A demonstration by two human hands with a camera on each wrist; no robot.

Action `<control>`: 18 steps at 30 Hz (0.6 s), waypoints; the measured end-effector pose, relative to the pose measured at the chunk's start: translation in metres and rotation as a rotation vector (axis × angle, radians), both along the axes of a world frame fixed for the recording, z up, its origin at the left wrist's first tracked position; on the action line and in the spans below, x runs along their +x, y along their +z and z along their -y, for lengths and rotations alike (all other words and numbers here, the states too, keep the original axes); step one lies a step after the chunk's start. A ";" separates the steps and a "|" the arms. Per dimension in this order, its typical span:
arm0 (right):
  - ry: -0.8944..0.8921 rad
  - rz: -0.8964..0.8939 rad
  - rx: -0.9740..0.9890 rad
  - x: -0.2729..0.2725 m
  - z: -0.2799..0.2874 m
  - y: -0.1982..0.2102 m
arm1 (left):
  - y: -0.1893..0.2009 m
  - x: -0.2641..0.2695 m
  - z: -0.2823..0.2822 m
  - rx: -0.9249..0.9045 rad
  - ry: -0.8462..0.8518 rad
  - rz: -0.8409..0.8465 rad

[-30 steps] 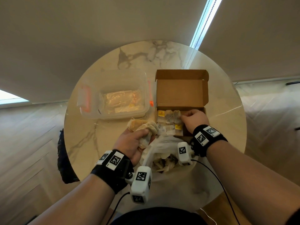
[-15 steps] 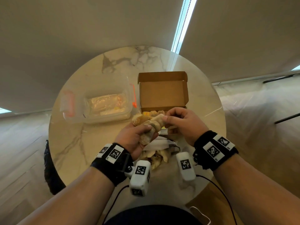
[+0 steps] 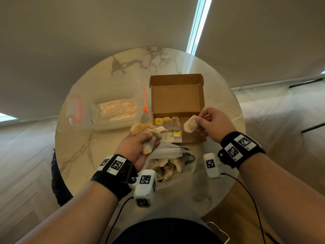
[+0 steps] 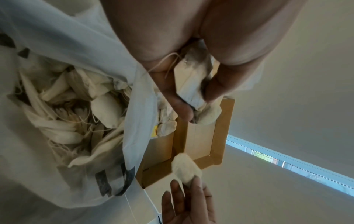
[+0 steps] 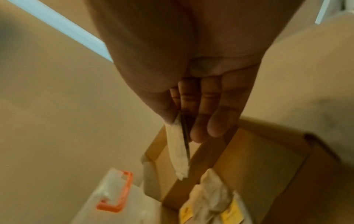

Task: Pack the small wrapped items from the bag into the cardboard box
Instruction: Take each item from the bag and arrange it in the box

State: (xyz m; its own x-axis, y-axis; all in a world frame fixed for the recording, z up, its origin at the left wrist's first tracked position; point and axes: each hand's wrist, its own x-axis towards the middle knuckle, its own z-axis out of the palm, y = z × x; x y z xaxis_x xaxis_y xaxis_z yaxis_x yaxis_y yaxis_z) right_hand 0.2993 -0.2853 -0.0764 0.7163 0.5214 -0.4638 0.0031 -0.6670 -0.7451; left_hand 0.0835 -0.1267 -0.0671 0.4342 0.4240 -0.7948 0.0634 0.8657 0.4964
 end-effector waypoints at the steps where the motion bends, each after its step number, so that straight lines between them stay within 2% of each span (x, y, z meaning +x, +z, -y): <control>1: 0.043 0.050 -0.050 0.005 0.000 -0.003 | 0.000 -0.003 -0.003 -0.006 0.012 -0.002; 6: 0.274 0.312 -0.177 0.009 -0.009 -0.015 | 0.005 -0.013 -0.007 -0.006 0.038 -0.009; 13: 0.706 0.394 -0.400 -0.014 -0.010 -0.042 | 0.003 -0.019 -0.008 -0.011 0.033 0.000; 18: 0.529 0.389 -0.433 -0.015 -0.018 -0.046 | 0.002 -0.019 -0.008 -0.022 0.034 -0.010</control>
State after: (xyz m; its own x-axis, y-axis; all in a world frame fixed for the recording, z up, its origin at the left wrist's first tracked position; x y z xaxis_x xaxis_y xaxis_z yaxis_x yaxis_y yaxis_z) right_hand 0.2841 -0.2670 -0.1220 0.5763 0.6686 -0.4700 0.6084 -0.7350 -0.2995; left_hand 0.0648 -0.1191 -0.0651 0.4115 0.4210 -0.8083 0.0383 0.8781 0.4769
